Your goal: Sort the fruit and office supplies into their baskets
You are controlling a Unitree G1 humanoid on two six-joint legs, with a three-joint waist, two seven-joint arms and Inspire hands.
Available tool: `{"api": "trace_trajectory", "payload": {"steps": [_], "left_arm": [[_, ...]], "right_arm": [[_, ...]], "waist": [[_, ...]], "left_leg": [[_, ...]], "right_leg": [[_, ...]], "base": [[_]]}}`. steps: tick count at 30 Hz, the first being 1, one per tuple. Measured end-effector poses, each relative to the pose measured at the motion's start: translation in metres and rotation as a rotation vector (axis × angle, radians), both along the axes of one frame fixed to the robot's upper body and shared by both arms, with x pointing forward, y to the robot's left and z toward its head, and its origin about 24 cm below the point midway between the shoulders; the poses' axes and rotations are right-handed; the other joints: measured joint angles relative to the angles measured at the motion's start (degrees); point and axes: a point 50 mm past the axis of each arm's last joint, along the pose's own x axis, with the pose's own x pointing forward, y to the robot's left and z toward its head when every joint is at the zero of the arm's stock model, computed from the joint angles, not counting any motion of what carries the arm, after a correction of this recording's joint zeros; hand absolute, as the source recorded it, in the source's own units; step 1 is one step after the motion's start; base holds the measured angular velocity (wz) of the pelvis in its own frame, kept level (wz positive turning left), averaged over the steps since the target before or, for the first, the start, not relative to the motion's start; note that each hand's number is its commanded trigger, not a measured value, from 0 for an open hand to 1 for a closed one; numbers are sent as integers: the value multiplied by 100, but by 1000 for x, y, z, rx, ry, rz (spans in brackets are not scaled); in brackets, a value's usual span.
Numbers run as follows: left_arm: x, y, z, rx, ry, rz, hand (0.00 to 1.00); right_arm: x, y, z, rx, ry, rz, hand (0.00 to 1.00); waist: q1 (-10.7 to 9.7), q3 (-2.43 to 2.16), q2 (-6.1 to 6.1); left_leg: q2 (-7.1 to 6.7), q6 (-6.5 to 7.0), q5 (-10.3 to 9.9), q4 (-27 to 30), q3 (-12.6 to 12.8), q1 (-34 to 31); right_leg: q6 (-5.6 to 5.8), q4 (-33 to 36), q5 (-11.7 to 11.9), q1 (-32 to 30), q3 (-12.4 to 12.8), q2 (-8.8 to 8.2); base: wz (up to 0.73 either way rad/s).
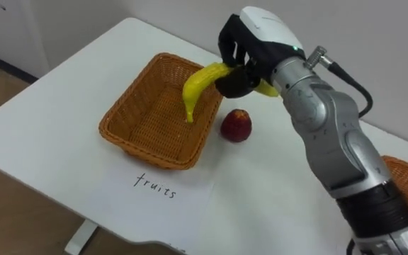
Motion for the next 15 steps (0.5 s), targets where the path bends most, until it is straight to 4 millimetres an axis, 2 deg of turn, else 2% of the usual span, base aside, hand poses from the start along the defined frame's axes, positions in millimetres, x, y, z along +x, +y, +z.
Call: {"api": "trace_trajectory", "payload": {"steps": [3,11,15], "left_arm": [[0,-1,0,2,6,-14,0],[-1,-4,-2,-11,10,-11,0],[-1,-10,-4,-25,6,-8,0]], "right_arm": [[-1,6,-3,-2,9,22,100],[-1,12,-8,-8,25,40,100],[4,13,-22,-3,77,23,100]], "waist": [[7,18,-29],[106,37,-26],[166,61,-9]], "left_leg": [[-30,14,8,2,-76,-45],[-63,17,10,-19,-179,-32],[-114,16,10,-38,-222,18]], "right_leg": [[66,-8,-42,-2,-2,-35],[73,-125,-47,96,4,-26],[91,-214,-58,189,-3,-24]], "base": [[14],[8],[4]]}}
